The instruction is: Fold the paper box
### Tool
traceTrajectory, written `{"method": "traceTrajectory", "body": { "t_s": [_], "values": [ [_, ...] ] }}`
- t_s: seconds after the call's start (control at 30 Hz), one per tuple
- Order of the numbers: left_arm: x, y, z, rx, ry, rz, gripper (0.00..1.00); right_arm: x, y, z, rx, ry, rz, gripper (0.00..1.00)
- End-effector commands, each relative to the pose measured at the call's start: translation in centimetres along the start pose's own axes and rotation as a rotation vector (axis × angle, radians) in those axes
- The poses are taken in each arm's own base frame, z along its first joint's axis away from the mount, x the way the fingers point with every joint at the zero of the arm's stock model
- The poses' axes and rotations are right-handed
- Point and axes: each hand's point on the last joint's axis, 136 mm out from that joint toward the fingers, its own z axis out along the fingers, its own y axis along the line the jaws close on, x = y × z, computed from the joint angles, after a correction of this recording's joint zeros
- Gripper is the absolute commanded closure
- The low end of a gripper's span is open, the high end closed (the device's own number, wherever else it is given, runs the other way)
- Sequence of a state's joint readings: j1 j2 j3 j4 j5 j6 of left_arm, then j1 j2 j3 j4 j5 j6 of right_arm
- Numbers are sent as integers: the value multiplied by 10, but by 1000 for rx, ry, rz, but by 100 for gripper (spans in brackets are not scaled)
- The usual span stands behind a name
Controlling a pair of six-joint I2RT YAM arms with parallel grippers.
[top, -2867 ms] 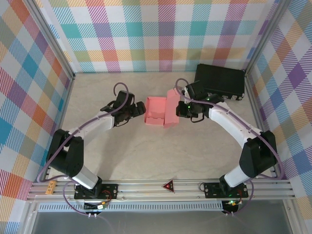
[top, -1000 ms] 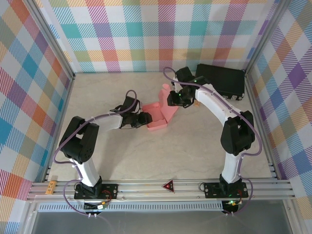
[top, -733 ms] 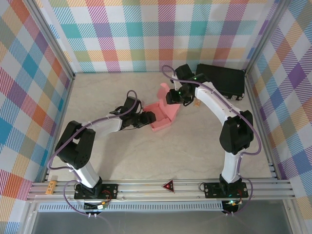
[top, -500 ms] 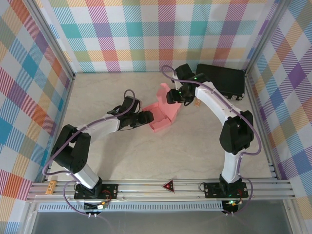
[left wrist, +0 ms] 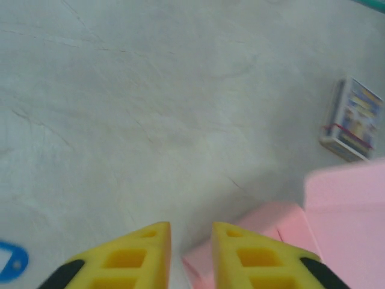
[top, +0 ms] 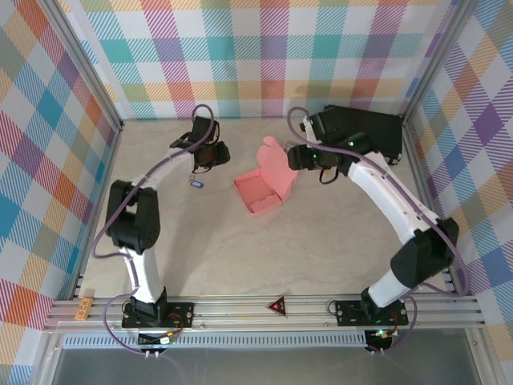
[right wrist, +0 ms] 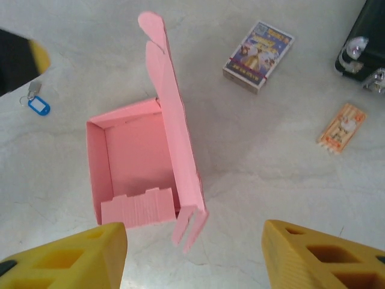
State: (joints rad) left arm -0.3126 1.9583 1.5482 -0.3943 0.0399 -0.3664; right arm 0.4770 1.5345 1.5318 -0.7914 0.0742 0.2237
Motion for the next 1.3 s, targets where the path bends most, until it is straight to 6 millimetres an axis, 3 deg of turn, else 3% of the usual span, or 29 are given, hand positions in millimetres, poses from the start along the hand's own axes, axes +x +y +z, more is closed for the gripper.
{"method": "traceTrajectory", "body": {
  "t_s": [0.0,0.13,0.27,0.5,0.83,1.0,1.27],
  "values": [
    [19,13,29,-57,102,53,83,22,-4,-10,-18,-21,63,39],
    [30,7,56,-16,173,64,87,61,-12,-14,-36,-27,108,38],
    [49,0,71,49,257,71,88,100,-19,-8,-36,18,163,38],
    [84,-12,68,142,374,102,88,149,-19,38,-91,93,290,46],
    [131,-12,42,191,446,60,87,150,-27,99,-54,89,380,67],
    [150,-25,26,249,427,-7,87,149,-28,126,-38,121,388,70],
    [176,-35,9,255,384,-38,87,147,-23,152,-59,146,370,71]
  ]
}}
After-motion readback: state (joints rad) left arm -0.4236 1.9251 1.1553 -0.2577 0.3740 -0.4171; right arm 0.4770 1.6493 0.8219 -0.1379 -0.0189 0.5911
